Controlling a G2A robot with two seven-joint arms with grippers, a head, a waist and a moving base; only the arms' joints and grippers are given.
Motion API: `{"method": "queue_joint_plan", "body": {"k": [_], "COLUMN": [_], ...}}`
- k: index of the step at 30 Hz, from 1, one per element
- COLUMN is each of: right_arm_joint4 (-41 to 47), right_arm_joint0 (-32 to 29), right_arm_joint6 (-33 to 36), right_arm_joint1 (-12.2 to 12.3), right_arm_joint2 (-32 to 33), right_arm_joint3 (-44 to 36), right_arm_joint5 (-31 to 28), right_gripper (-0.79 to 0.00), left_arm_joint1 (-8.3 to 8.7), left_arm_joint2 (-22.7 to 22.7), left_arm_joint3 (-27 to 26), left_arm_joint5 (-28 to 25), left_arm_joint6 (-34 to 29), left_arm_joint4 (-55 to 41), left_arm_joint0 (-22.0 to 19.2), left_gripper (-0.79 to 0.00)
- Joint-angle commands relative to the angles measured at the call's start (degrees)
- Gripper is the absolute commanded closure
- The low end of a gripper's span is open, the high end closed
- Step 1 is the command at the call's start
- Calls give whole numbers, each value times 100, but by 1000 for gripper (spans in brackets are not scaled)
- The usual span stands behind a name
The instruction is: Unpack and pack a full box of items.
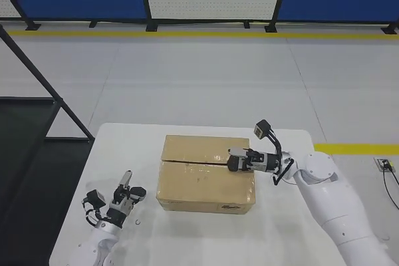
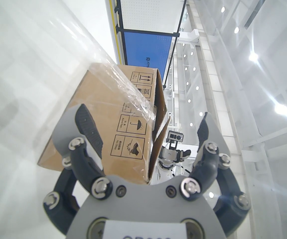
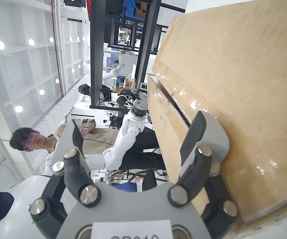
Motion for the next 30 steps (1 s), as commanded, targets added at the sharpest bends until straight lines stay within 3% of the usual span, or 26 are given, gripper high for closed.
{"method": "queue_joint_plan", "body": {"k": [1,18,30], "right_arm_joint4": [-12,-42,-32], "right_arm_joint0": [-26,-138,-49], "right_arm_joint6": [1,-64,-155], "right_arm_joint1": [9,66,56], "right_arm_joint2": [7,54,-12], "right_arm_joint3": [-59,-324,-223], "right_arm_joint5": [7,91,165], "right_gripper": [-785,-785,-785], "left_arm_joint1": [-16,-110,-128], "left_arm_joint2": [42,214,-32], "left_arm_joint3": [133,1156,1188], "left_arm_joint5": [52,182,-48], "left_arm_joint6": [-16,67,138], "left_arm_joint4": [-150,-513,-809], "left_arm_joint0": [-144,-1024,-1180], "left_gripper": [-785,-785,-785]}}
